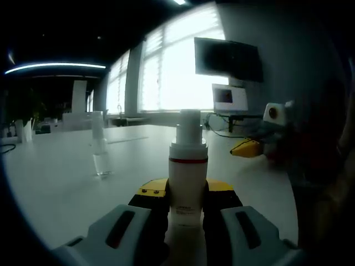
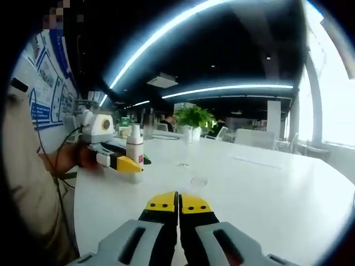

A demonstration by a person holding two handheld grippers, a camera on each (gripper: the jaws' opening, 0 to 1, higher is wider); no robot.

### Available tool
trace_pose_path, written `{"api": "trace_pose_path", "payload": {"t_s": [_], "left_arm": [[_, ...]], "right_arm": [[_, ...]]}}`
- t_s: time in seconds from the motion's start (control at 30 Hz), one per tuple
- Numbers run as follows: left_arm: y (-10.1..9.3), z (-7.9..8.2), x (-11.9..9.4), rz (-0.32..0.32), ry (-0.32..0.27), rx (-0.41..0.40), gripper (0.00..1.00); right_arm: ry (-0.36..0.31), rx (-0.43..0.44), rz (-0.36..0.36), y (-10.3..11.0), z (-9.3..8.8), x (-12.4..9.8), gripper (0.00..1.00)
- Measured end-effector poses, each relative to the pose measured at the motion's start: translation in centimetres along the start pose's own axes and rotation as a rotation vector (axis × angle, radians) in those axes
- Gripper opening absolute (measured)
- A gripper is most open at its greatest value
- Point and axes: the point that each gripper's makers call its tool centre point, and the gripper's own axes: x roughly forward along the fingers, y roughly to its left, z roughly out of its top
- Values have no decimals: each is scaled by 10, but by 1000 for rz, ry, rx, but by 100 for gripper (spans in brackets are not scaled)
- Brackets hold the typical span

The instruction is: Clamp pump bottle remove cover press pump head put on cover

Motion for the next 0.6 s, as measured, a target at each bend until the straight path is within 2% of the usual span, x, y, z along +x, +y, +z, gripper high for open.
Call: {"api": "trace_pose_path", "payload": {"t_s": [0.17, 0.37, 0.6], "left_arm": [[0, 0, 0, 1, 0, 3, 14], [0, 0, 0, 1, 0, 3, 14], [1, 0, 0, 2, 0, 3, 14]], "right_arm": [[0, -5, -8, -3, 7, 2, 0], [6, -18, -28, -4, 12, 4, 7], [15, -17, -40, -4, 16, 11, 9]]}}
